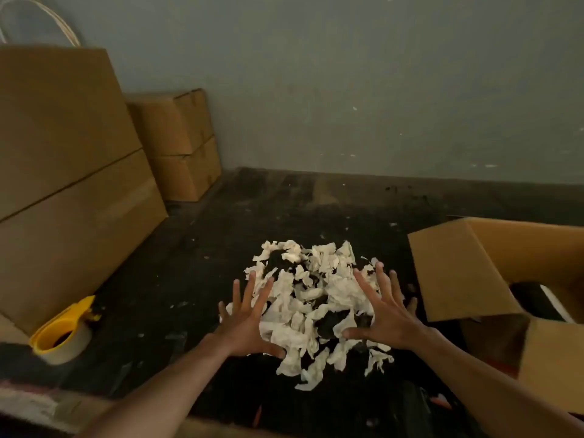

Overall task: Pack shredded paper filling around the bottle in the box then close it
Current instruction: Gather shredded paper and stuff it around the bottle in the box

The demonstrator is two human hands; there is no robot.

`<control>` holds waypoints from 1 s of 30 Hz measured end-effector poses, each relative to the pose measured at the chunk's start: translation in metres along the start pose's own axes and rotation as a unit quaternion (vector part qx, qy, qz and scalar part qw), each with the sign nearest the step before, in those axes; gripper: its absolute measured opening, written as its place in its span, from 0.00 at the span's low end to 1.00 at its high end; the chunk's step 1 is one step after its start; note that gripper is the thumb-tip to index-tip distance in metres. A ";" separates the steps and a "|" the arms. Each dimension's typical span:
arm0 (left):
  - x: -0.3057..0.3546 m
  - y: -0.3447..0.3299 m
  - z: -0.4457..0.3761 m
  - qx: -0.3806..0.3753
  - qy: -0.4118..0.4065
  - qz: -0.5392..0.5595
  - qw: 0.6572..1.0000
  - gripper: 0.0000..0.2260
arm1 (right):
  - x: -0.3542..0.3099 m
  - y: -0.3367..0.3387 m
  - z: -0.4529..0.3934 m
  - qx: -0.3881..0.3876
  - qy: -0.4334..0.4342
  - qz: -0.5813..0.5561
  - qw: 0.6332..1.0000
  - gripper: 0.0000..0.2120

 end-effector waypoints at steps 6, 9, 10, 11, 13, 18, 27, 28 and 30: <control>0.009 -0.006 -0.068 0.001 -0.019 -0.078 0.997 0.68 | -0.001 -0.022 -0.076 -0.042 0.048 0.102 0.993 0.65; 0.003 -0.018 -0.102 -0.032 -0.016 -0.093 0.995 0.67 | 0.003 -0.042 -0.115 -0.089 0.052 0.124 0.987 0.66; 0.001 -0.026 -0.110 -0.044 -0.020 -0.097 0.994 0.67 | 0.006 -0.053 -0.125 -0.105 0.053 0.127 0.985 0.66; -0.002 -0.034 -0.118 -0.054 -0.021 -0.101 0.993 0.66 | 0.008 -0.064 -0.132 -0.122 0.053 0.132 0.982 0.65; -0.007 -0.050 -0.129 -0.069 -0.022 -0.095 0.993 0.65 | 0.016 -0.087 -0.141 -0.150 0.044 0.127 0.980 0.63; -0.019 -0.059 -0.139 -0.025 -0.014 -0.055 0.998 0.56 | 0.020 -0.102 -0.146 -0.094 0.070 0.074 0.990 0.50; -0.024 -0.052 -0.143 0.157 -0.030 -0.026 0.987 0.32 | 0.002 -0.102 -0.156 0.039 0.092 0.074 0.992 0.38; -0.026 -0.054 -0.146 0.154 -0.022 -0.019 0.988 0.32 | 0.001 -0.101 -0.158 0.043 0.091 0.076 0.992 0.40; -0.028 -0.054 -0.152 0.135 -0.001 -0.019 0.991 0.33 | -0.002 -0.098 -0.164 0.024 0.087 0.071 0.993 0.42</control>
Point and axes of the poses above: each hand's wrist, its own z-axis away from the middle knuckle, its own y-axis out of the back of the hand, x = y × z, the point moved 9 cm from there along -z, towards the middle knuckle, and after that the axes turned 5 degrees about -z, right-handed, at the moved point
